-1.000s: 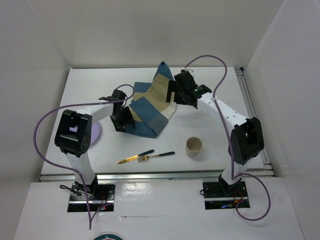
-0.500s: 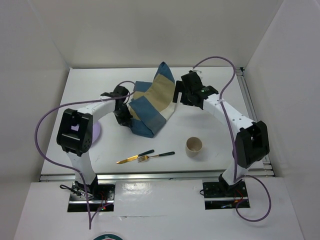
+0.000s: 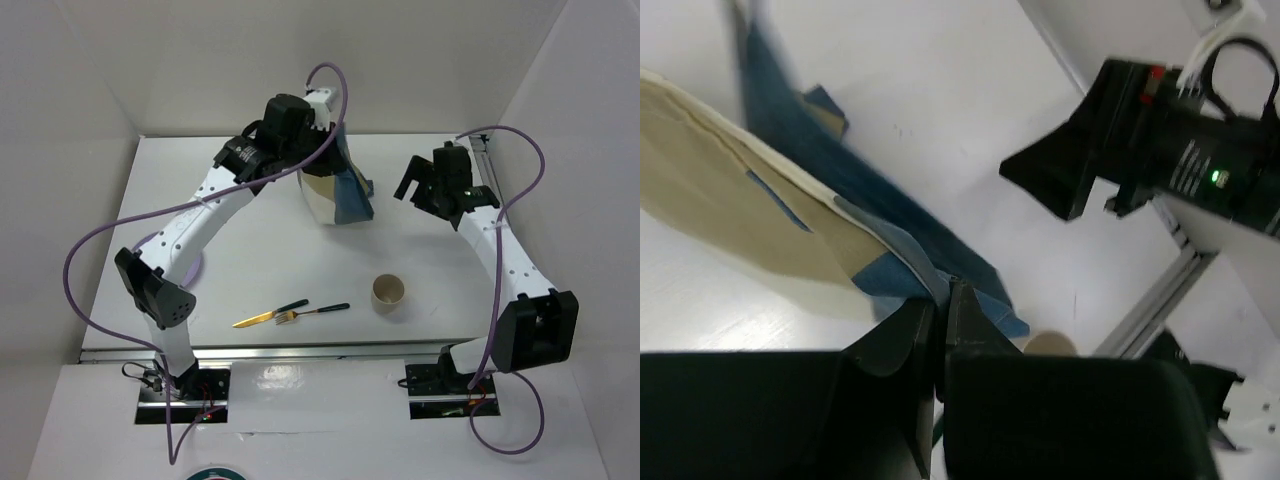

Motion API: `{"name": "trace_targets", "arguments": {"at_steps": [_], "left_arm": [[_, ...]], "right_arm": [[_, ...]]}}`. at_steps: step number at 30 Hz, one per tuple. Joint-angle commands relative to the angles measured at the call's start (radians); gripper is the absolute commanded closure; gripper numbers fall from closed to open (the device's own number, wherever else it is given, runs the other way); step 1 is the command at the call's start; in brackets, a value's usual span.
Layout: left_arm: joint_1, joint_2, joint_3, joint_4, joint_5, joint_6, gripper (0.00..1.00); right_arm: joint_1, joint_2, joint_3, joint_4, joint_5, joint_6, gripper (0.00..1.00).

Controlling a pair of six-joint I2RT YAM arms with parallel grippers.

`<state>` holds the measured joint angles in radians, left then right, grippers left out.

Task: Set the dinner table for one person

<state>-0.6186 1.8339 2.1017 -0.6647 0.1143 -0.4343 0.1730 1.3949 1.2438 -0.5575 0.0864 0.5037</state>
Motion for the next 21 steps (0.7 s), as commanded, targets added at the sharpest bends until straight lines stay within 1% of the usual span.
{"name": "trace_targets", "arguments": {"at_steps": [1, 2, 4, 5, 6, 8, 9, 10, 11, 14, 15, 16, 18, 20, 21], "left_arm": [[0.020, 0.001, -0.078, -0.047, 0.041, 0.075, 1.00], [0.020, -0.033, -0.156, -0.032, 0.013, 0.060, 1.00], [0.049, -0.065, -0.224, -0.006, 0.001, 0.039, 1.00], [0.063, -0.094, -0.282, 0.017, 0.001, 0.039, 1.00], [0.074, -0.105, -0.302, 0.017, -0.010, 0.025, 1.00], [0.097, -0.133, -0.347, 0.017, -0.040, 0.014, 1.00], [0.097, -0.171, -0.400, 0.017, -0.069, 0.000, 1.00], [0.121, -0.191, -0.434, 0.017, -0.080, -0.015, 1.00], [0.132, -0.234, -0.506, 0.026, -0.091, -0.035, 1.00], [0.167, -0.301, -0.621, 0.056, -0.120, -0.076, 1.00], [0.177, -0.323, -0.696, 0.065, -0.137, -0.093, 1.00], [0.186, -0.344, -0.733, 0.082, -0.149, -0.136, 1.00], [0.213, -0.403, -0.826, 0.114, -0.137, -0.162, 1.00], [0.226, -0.413, -0.858, 0.123, -0.137, -0.184, 1.00], [0.226, -0.413, -0.868, 0.123, -0.128, -0.184, 1.00]], "right_arm": [[-0.038, -0.053, -0.058, 0.034, -0.089, -0.004, 0.01], [-0.038, -0.065, -0.079, 0.044, -0.099, -0.004, 0.01], [-0.049, -0.065, -0.090, 0.044, -0.132, -0.004, 0.01], [-0.049, -0.065, -0.090, 0.044, -0.145, -0.014, 0.01], [-0.049, -0.065, -0.090, 0.044, -0.174, -0.024, 0.01], [-0.049, -0.034, -0.072, 0.044, -0.214, -0.024, 0.01], [-0.049, -0.021, -0.063, 0.044, -0.252, -0.034, 0.01], [-0.049, 0.004, -0.054, 0.044, -0.275, -0.043, 0.01], [-0.049, 0.019, -0.035, 0.044, -0.312, -0.044, 0.01], [-0.037, 0.067, -0.024, 0.053, -0.350, -0.063, 0.01], [-0.036, 0.082, -0.014, 0.053, -0.379, -0.074, 0.01], [-0.036, 0.099, -0.014, 0.053, -0.396, -0.074, 0.01], [-0.036, 0.168, 0.005, 0.004, -0.409, -0.088, 0.01], [-0.026, 0.214, 0.014, -0.039, -0.381, -0.111, 0.01], [-0.026, 0.214, -0.013, -0.039, -0.349, -0.111, 0.01]]}}
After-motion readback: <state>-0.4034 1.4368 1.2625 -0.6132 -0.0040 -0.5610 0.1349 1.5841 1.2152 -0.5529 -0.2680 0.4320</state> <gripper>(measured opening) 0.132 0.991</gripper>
